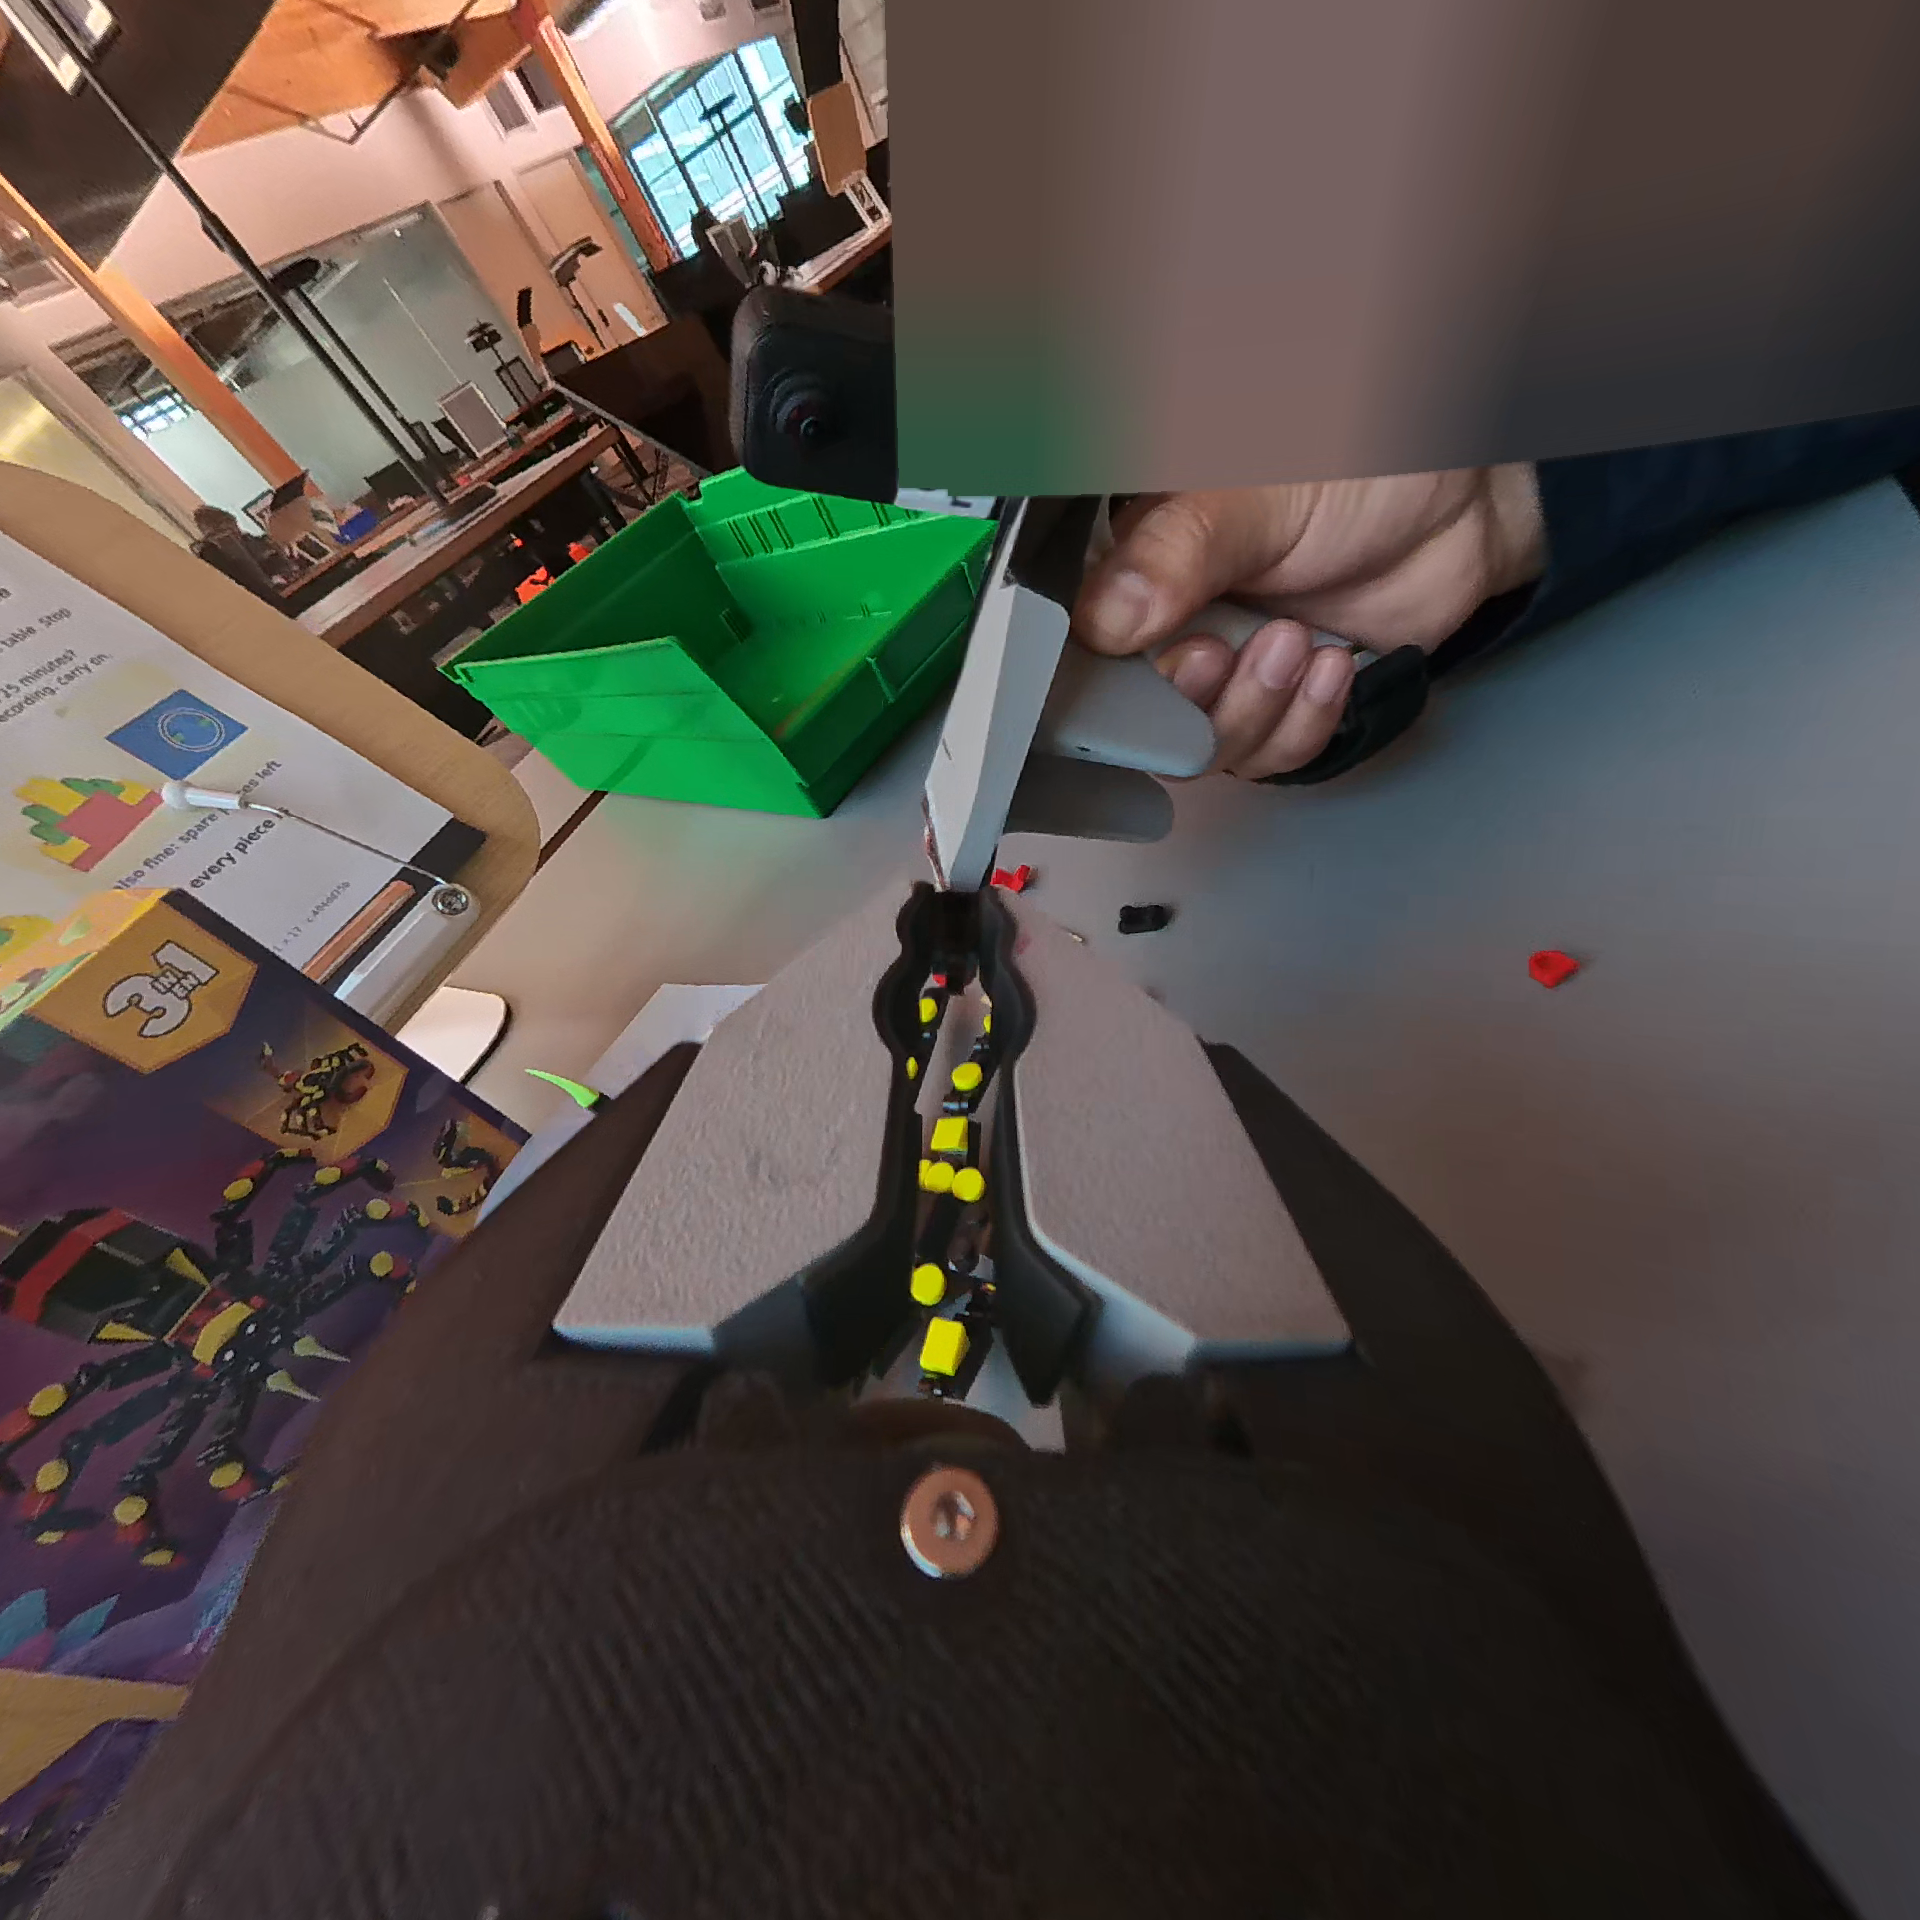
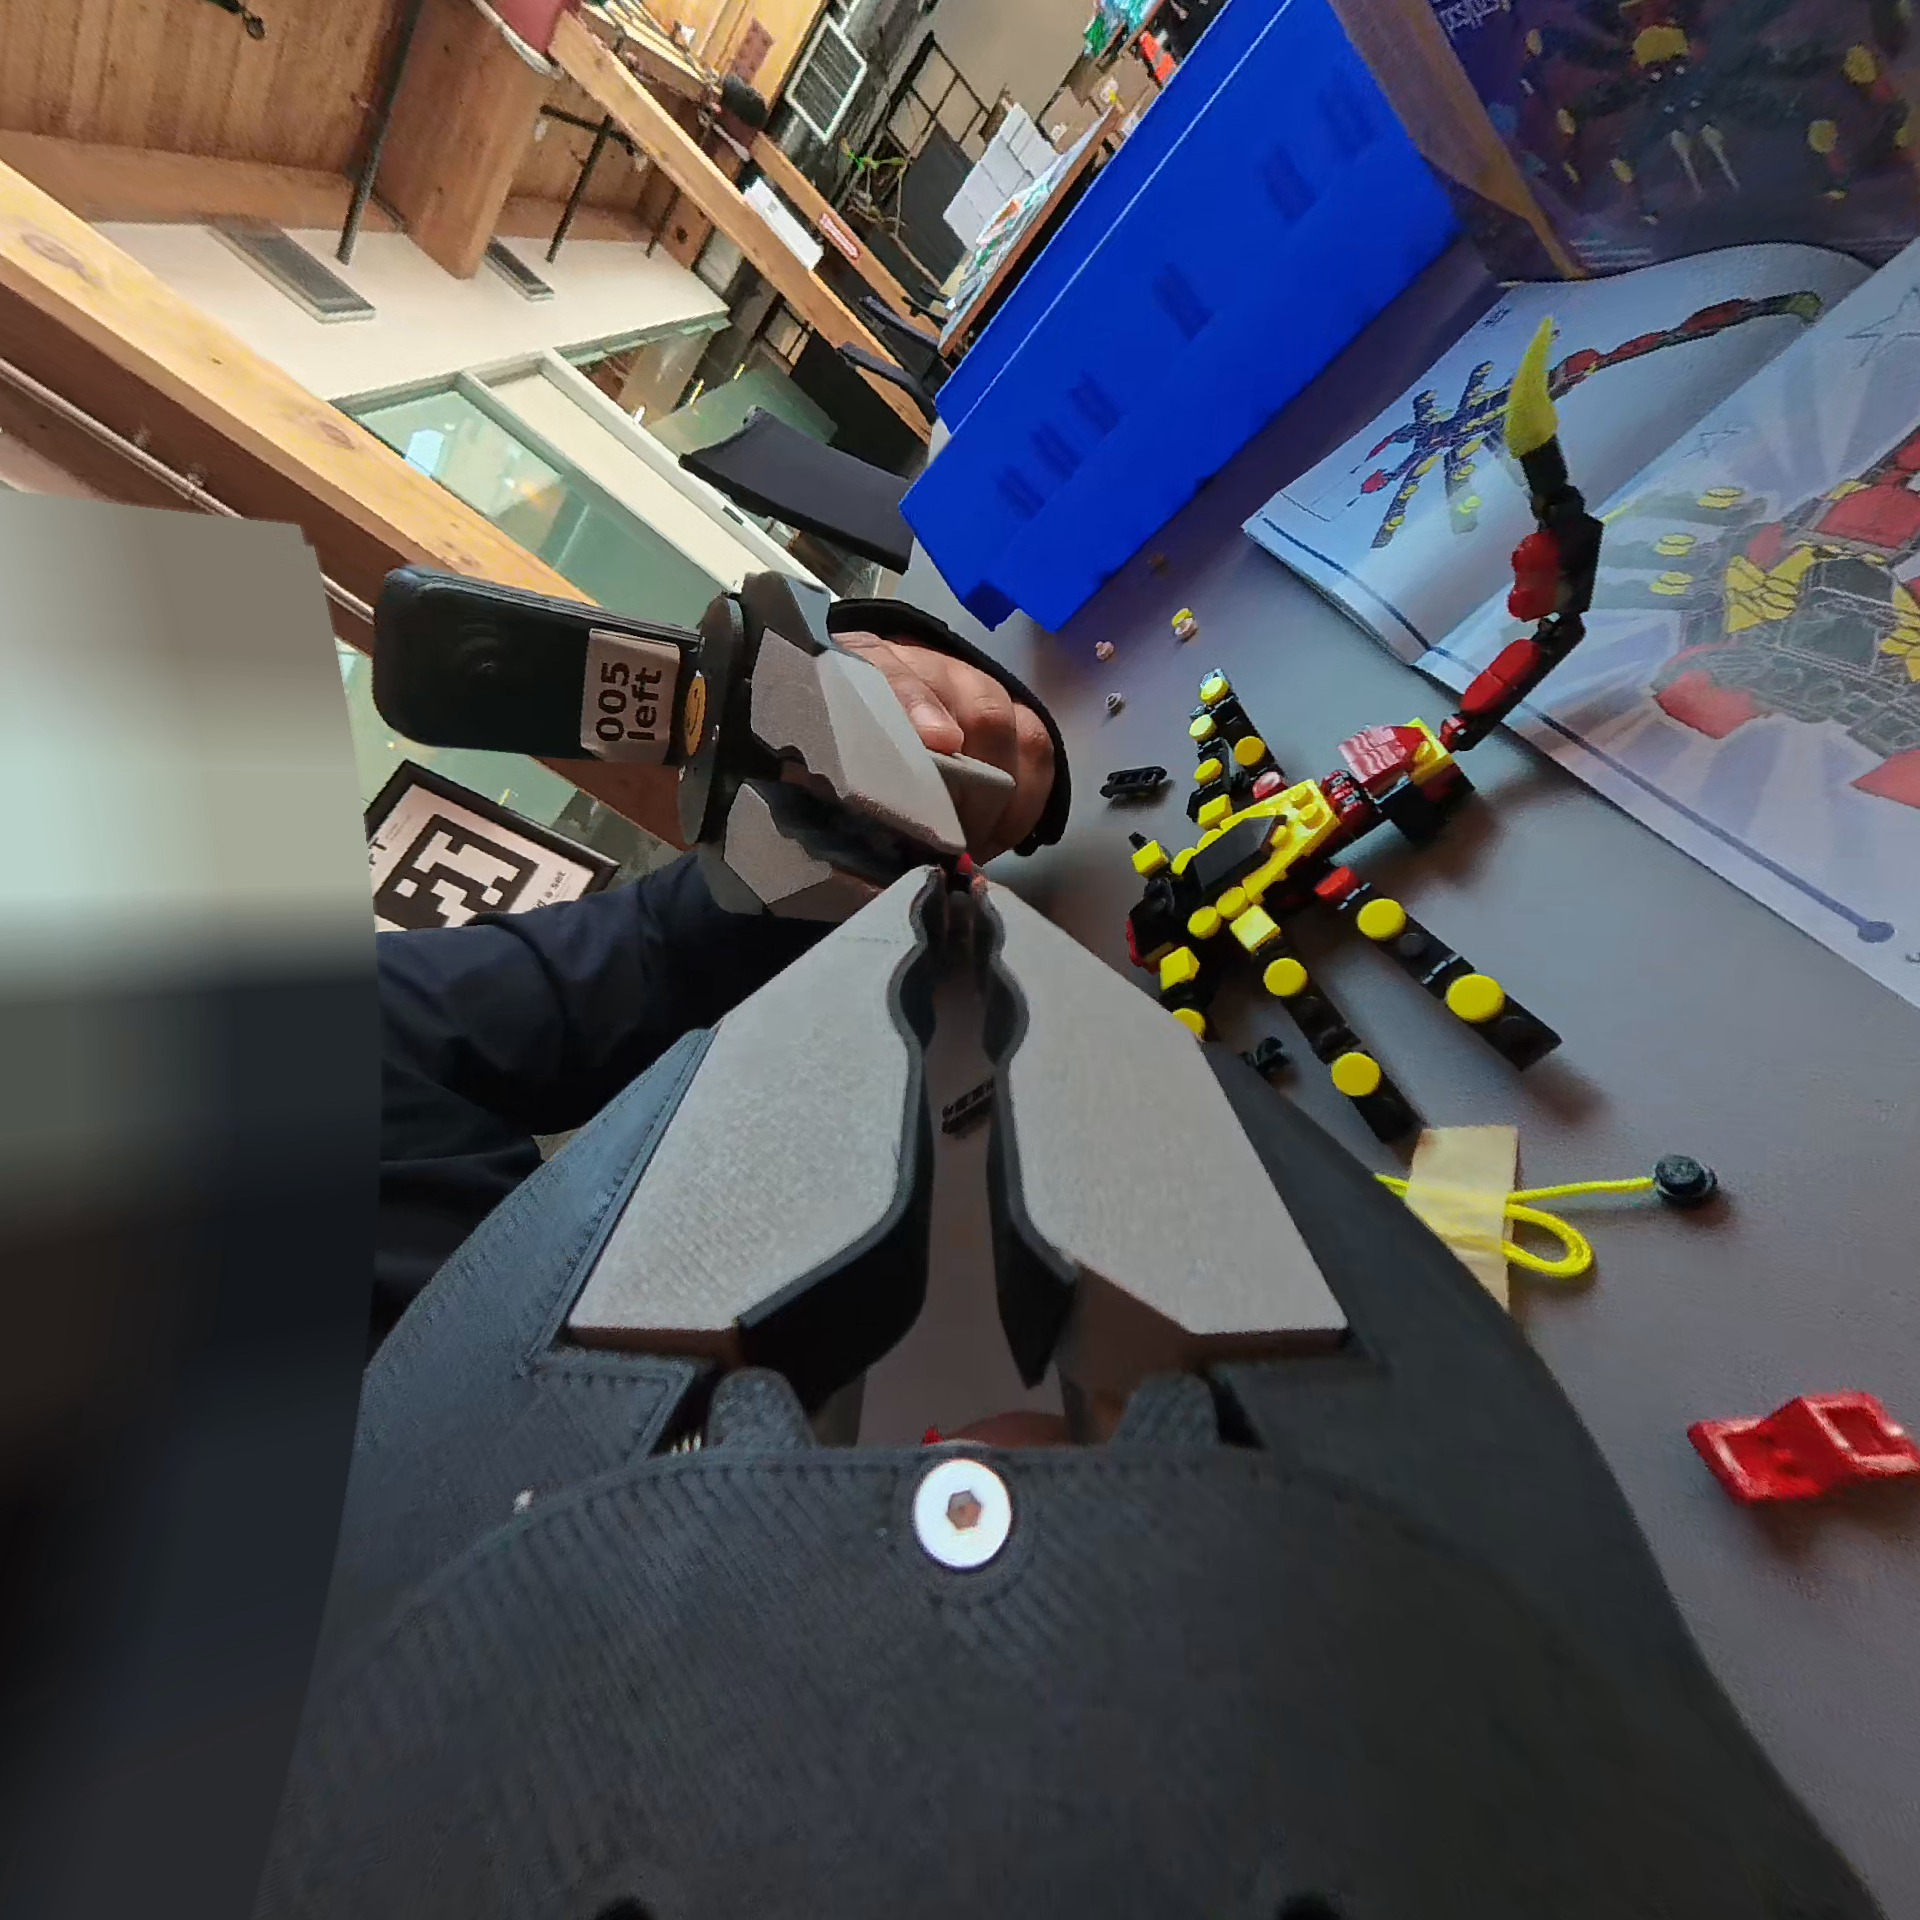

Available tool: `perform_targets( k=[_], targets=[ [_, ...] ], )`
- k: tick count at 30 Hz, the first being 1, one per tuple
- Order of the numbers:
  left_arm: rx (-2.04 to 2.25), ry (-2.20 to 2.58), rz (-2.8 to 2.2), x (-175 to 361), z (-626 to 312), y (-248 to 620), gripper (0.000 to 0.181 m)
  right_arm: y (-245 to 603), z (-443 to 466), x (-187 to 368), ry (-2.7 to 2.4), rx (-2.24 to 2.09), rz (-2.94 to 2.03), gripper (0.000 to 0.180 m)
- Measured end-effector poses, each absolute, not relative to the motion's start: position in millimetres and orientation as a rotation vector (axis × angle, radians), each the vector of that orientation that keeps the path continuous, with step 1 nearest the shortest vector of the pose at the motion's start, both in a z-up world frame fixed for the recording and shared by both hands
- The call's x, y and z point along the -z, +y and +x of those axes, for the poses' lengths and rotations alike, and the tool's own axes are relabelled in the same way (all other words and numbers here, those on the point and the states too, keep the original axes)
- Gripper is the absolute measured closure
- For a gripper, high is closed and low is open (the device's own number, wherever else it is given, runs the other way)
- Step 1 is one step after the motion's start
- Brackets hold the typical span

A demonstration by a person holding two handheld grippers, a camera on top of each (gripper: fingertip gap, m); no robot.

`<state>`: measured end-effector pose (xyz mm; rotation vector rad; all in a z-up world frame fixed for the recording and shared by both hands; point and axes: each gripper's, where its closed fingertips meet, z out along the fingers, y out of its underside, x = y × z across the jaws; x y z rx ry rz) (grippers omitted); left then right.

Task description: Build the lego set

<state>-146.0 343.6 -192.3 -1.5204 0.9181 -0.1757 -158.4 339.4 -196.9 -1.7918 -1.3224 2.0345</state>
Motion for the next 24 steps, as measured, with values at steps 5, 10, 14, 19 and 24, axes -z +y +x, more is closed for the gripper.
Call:
perform_targets(
  k=[5, 10, 14, 19, 24],
  targets=[
    [0.171, 0.903, -1.546, 196, -148, 349, 0.178, 344, -161, 201, -1.271, -2.056, -1.820, 0.180],
    [0.156, 0.885, -1.551, 196, -151, 352, 0.179, 348, -163, 202, -1.257, -2.000, -1.816, 0.180],
    [0.108, 0.886, -1.565, 199, -155, 356, 0.179, 353, -167, 207, -1.224, -1.969, -1.842, 0.180],
    [-0.036, 1.042, -1.311, 174, -93, 346, 0.181, 355, -188, 220, -1.292, -1.842, -1.854, 0.180],
    [0.222, 0.664, -1.350, 139, -170, 351, 0.181, 384, -184, 227, -1.272, -1.588, -1.853, 0.180]
  ],
)
